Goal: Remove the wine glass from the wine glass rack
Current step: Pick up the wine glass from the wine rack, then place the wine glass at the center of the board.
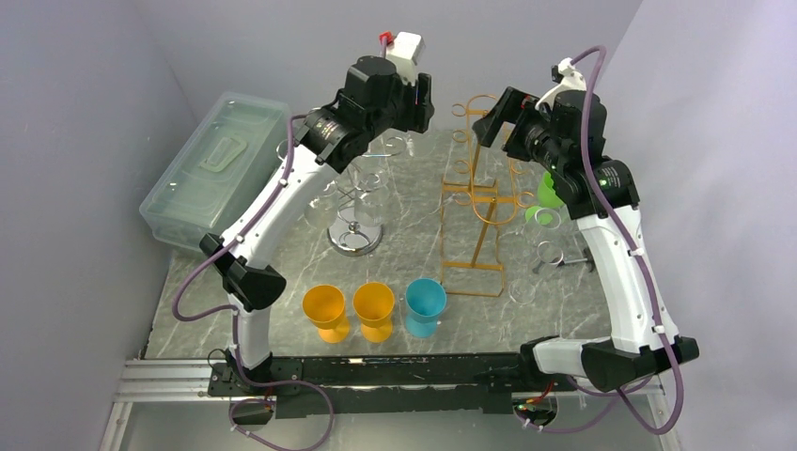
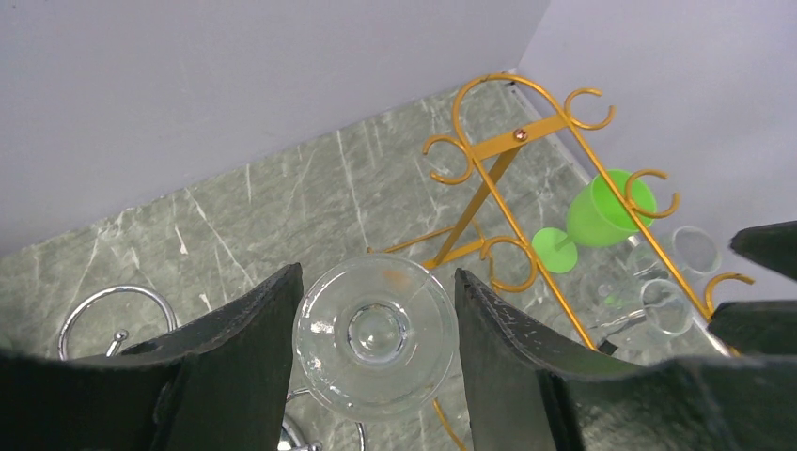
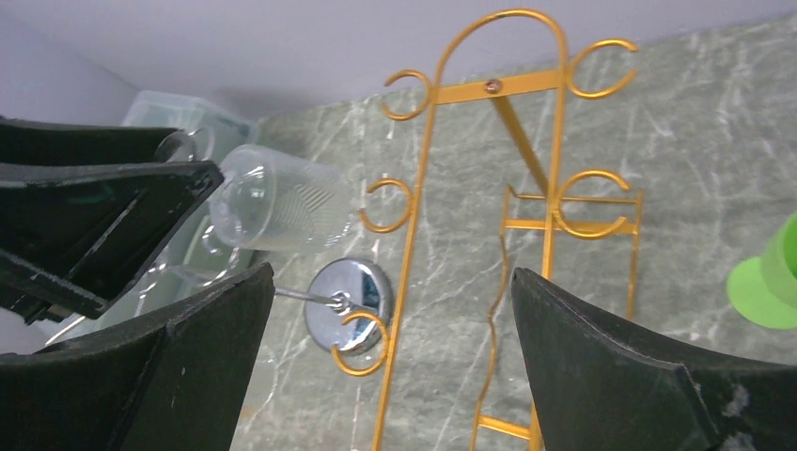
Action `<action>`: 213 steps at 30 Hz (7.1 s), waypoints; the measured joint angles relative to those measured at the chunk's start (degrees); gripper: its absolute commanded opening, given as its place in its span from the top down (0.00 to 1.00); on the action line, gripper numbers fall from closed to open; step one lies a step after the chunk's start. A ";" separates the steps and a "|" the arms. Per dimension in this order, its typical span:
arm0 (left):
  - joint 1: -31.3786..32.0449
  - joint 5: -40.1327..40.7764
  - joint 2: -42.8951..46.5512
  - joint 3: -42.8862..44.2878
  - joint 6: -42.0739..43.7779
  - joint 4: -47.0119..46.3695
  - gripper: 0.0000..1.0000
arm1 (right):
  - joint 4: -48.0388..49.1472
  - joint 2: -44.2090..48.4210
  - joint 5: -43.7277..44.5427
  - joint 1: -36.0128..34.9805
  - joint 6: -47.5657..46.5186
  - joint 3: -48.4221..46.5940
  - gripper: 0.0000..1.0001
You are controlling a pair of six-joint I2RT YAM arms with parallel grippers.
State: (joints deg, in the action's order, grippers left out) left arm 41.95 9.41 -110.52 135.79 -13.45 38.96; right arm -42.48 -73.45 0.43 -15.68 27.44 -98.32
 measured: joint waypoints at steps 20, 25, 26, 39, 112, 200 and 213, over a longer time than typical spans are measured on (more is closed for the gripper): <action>-1.20 -4.26 0.00 1.68 -2.43 1.29 0.75 | 16.33 1.25 -8.61 -6.67 -10.80 8.35 0.01; -1.46 -5.49 0.00 2.25 -2.64 1.46 0.75 | 19.04 0.55 -9.18 -8.68 -16.83 8.50 0.01; -1.51 -5.64 0.00 2.27 -2.75 1.42 0.75 | 19.37 0.33 -9.18 -9.16 -17.88 8.50 0.01; -2.32 -7.69 -0.74 3.98 -3.87 1.88 0.75 | 25.05 -2.14 -8.44 -12.50 -29.59 12.94 0.01; -4.48 -13.70 -0.07 2.19 -9.92 -8.22 0.01 | 40.94 -6.49 -7.96 -13.94 -30.82 19.32 0.80; -4.48 -6.47 59.76 -82.97 28.98 -72.22 0.52 | 44.87 -14.62 -13.22 -27.98 33.33 0.55 0.86; -4.48 -6.56 58.73 -82.97 29.24 -76.46 0.68 | 46.88 -14.62 -13.62 -28.41 36.72 0.55 0.88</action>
State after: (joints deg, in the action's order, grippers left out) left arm 37.47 2.85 -51.79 52.82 15.79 -37.50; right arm 4.40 -88.07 -13.19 -44.10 64.16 -97.78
